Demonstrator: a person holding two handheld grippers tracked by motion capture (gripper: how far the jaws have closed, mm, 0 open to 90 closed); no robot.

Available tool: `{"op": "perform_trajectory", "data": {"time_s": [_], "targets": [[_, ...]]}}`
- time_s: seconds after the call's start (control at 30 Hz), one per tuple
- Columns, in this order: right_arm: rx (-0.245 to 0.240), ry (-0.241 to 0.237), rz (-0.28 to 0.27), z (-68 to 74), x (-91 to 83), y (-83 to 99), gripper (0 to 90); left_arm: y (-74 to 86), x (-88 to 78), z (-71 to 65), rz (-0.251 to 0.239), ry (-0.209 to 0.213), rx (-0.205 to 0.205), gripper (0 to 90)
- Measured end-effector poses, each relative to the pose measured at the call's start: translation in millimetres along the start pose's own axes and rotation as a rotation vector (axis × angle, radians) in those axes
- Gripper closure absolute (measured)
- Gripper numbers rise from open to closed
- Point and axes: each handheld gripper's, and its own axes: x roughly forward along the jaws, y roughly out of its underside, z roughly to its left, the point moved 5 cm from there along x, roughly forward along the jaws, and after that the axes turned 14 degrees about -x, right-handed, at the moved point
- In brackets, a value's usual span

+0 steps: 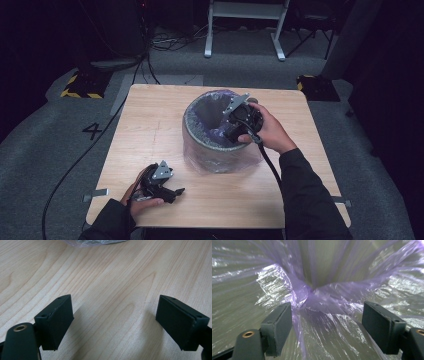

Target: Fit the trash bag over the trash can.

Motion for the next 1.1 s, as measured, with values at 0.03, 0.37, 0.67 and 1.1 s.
{"op": "perform_trajectory", "data": {"time_s": [0.03, 0.37, 0.67, 1.1], "targets": [[0.001, -0.004, 0.011, -0.2, 0.5, 0.1, 23.6, 0.0, 0.0, 0.1, 0.000, -0.001, 0.001, 14.1], [0.093, 0.030, -0.063, -4.9, -3.2, 1.9, 18.0, -0.1, -0.1, 0.1, 0.000, -0.001, 0.002, 14.0], [0.179, 0.061, -0.252, -8.8, -22.8, 11.4, 20.4, 0.0, 0.0, -0.1, 0.000, 0.000, -0.001, 14.0], [0.218, 0.111, -0.412, 4.9, -65.8, 42.2, 20.8, -0.1, 0.0, 0.1, 0.000, -0.001, 0.002, 14.0]]}}
